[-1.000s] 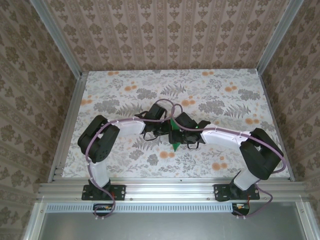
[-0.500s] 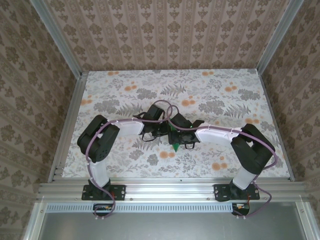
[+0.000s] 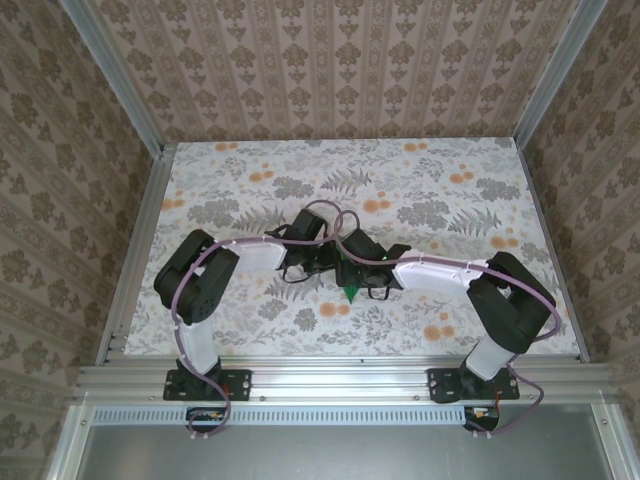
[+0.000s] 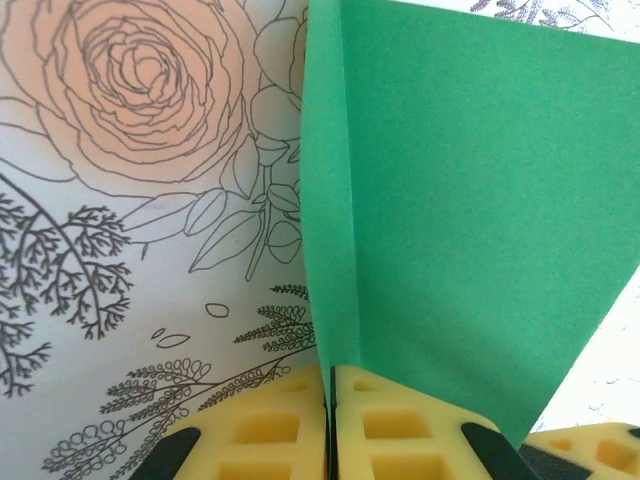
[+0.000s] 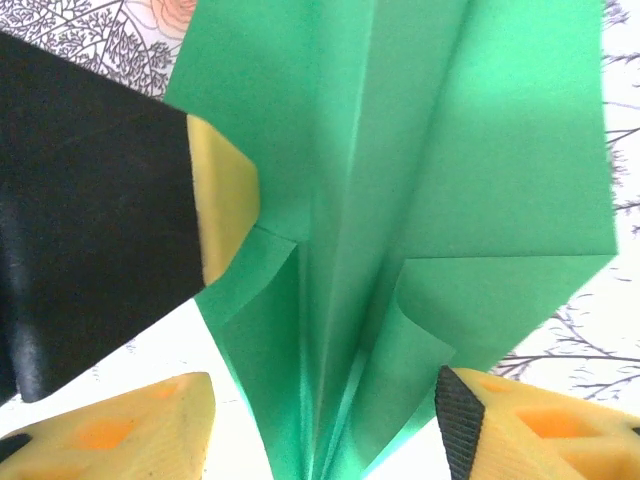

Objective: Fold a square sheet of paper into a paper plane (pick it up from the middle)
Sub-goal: Move the paper plane to the center of the table.

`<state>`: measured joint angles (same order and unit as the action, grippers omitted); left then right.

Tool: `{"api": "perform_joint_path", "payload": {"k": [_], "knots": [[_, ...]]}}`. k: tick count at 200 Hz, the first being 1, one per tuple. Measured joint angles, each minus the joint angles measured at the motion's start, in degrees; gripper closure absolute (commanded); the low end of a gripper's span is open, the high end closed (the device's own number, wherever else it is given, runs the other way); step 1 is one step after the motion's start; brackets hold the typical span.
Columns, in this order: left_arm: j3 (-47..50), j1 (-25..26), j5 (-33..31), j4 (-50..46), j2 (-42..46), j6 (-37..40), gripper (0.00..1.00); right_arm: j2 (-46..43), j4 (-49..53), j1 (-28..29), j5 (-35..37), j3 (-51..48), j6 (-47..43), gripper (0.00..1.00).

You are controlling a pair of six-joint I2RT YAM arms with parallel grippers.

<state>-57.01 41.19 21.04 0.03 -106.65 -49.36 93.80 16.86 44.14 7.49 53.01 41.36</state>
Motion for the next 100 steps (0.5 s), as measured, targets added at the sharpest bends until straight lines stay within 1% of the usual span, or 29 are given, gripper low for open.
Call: {"api": "perform_joint_path", "payload": {"k": [57, 100], "knots": [[0.0, 0.0, 0.0, 0.1, 0.0, -0.2, 0.91, 0.4, 0.3, 0.8, 2.8, -0.1, 1.1, 0.32], [0.1, 0.0, 0.1, 0.1, 0.0, -0.4, 0.91, 1.2, 0.4, 1.2, 2.8, -0.1, 1.0, 0.3]]}}
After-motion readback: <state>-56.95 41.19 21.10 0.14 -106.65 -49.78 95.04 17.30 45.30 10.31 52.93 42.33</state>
